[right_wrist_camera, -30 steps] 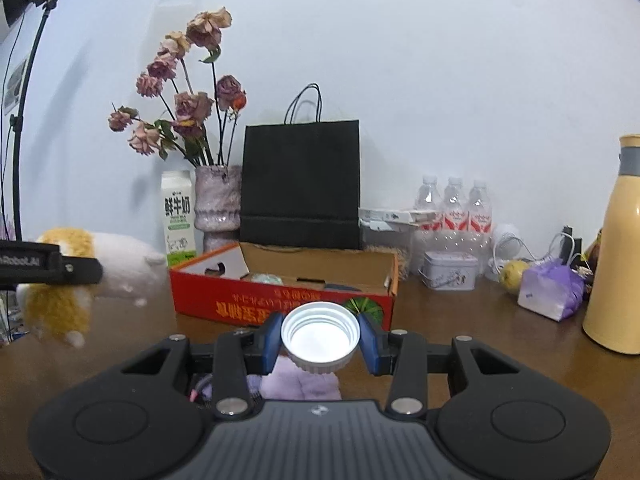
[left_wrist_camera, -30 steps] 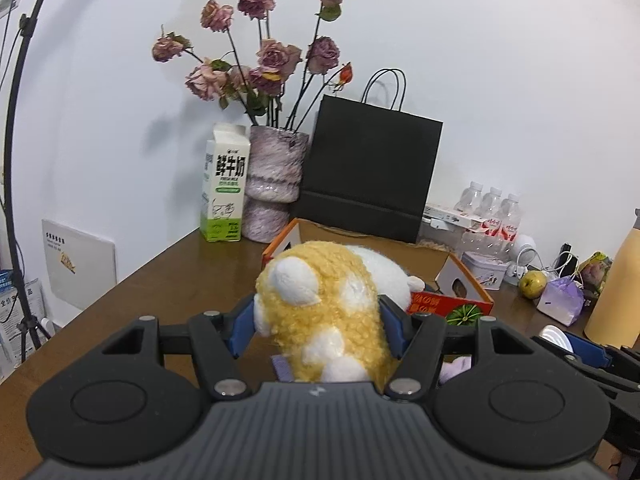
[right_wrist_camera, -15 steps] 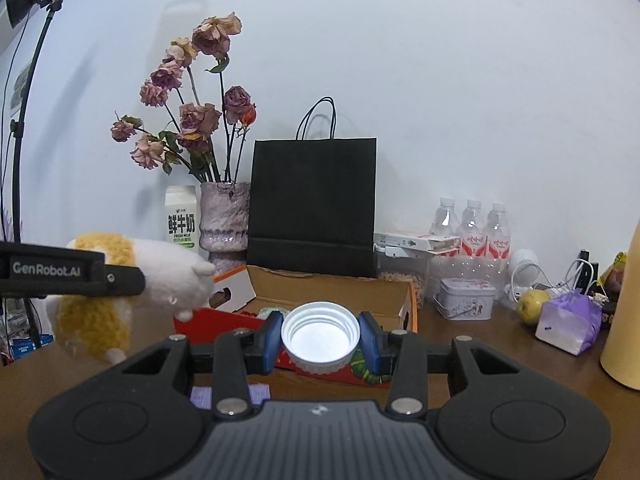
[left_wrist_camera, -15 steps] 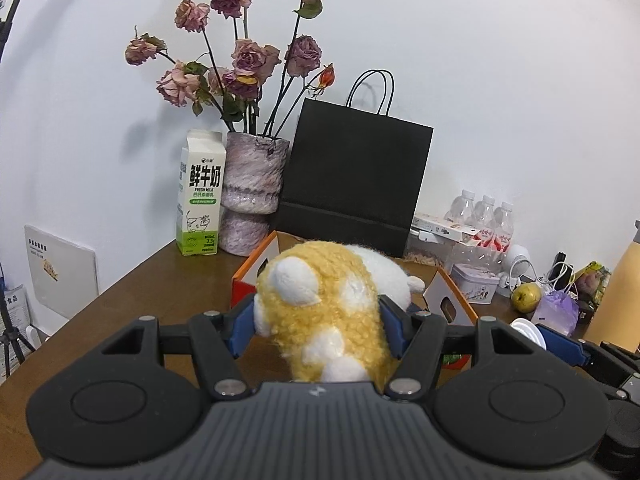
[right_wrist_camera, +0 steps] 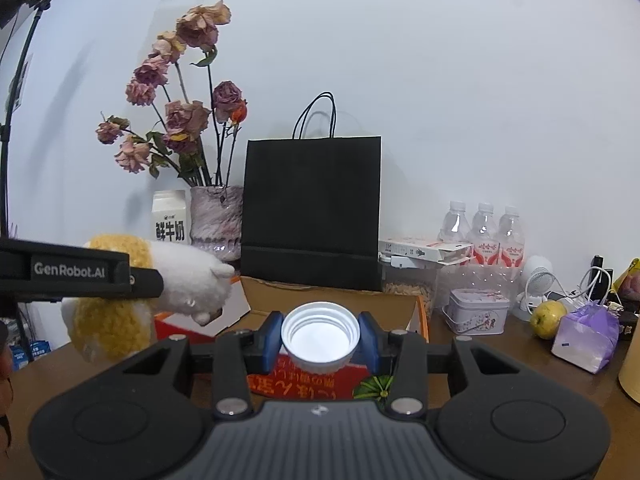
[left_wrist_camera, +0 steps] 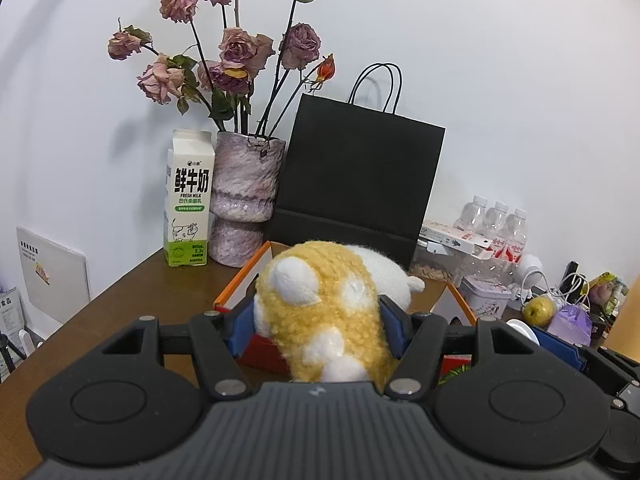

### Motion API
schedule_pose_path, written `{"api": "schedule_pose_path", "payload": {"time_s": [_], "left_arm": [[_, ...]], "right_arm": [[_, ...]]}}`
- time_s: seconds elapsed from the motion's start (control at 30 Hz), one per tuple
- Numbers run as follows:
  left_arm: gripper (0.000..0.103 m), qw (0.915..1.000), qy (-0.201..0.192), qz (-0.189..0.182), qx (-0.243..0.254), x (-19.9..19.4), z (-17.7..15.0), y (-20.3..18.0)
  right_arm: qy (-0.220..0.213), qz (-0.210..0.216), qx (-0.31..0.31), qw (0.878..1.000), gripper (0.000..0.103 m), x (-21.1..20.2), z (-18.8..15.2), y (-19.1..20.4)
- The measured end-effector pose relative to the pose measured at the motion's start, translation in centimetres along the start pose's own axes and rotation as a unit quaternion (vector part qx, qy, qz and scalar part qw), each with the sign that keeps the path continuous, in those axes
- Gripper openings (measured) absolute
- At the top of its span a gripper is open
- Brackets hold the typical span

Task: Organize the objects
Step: 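Carry the plush toy with the left tool while the right tool carries the cap to the red box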

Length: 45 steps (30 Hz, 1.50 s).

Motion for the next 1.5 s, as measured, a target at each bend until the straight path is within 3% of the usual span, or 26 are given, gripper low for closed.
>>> {"api": "schedule_pose_path", "payload": {"time_s": [0.83, 1.5], "left_arm": [[0.064, 1.0, 0.003, 0.002, -0.009, 9.2, 2.2, 0.0], [0.064, 0.9992, 0.031, 0.026, -0.004, 15.9, 2.1, 1.2]], "right_arm": [[0.005, 0.009, 0.007, 1.0, 0.039, 9.5, 2.0, -2.0], [0.05, 0.007, -0.003, 0.999, 0.039, 16.4, 1.3, -2.9]]}}
Point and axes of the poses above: each gripper's, at about its wrist camera, not at the fingertips, and x roughly the way its jaws point, y to its left, z to its top, the point moved 1 cm from there along x, roughly the way its jaws point, and after that the axes turned 5 degrees about -y, right-handed, at the moved point
